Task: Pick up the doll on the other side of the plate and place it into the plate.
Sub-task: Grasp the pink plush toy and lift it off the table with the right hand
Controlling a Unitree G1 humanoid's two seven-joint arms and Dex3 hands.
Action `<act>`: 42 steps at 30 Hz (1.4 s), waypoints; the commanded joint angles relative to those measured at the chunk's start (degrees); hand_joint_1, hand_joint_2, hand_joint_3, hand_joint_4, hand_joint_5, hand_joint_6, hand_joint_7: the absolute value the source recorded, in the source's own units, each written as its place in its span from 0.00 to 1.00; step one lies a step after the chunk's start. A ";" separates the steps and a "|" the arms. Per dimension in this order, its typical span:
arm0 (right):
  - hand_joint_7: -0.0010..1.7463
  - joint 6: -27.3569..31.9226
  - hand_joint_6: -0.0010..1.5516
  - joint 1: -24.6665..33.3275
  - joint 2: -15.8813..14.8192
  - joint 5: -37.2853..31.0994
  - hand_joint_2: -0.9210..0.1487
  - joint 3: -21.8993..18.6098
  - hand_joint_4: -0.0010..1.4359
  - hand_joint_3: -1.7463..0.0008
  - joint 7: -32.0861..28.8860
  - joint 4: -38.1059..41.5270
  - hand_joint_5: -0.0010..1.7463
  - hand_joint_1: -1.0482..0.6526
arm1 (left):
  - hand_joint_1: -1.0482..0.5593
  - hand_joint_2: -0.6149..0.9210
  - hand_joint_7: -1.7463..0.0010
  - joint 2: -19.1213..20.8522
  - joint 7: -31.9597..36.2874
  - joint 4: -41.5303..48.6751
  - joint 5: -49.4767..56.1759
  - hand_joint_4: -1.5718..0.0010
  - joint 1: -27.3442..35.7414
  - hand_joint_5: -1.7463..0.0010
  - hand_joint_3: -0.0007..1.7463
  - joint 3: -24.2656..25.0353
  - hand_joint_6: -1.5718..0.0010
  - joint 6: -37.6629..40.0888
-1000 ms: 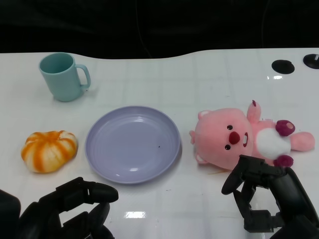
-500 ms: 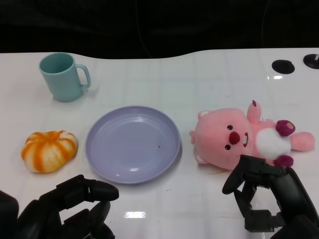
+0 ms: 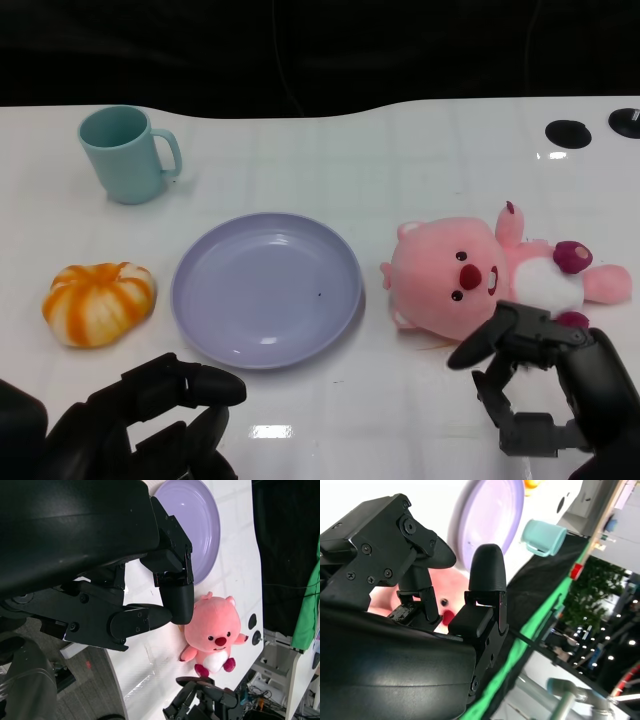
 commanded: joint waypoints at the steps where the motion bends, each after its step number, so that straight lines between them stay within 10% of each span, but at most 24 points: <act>1: 0.44 3.40 0.44 0.30 -1.76 -5.10 0.38 -0.78 0.43 0.52 -0.77 -4.96 0.70 0.52 | 0.50 1.00 0.30 0.12 0.80 -0.70 0.20 0.67 0.29 0.06 0.28 0.07 0.64 -0.10; 9: 0.13 15.61 0.41 -1.17 -5.81 -25.86 0.10 -0.04 0.33 0.96 -0.12 -15.00 0.46 0.38 | 0.50 1.00 0.30 0.46 0.77 -0.85 0.35 0.67 0.27 0.05 0.28 -0.43 0.65 -0.12; 20: 0.01 28.66 0.21 -7.99 -11.66 -41.08 0.06 1.74 0.01 1.00 14.34 -21.08 0.34 0.29 | 0.50 1.00 0.30 0.23 0.94 -0.54 0.34 0.67 -0.05 0.05 0.28 -0.79 0.65 -0.07; 42: 0.01 36.62 0.19 -17.12 -12.06 -48.14 0.12 6.08 0.00 0.99 21.07 -11.72 0.18 0.31 | 0.50 1.00 0.29 0.11 1.19 -1.60 0.05 0.68 0.91 0.04 0.27 -0.52 0.66 0.07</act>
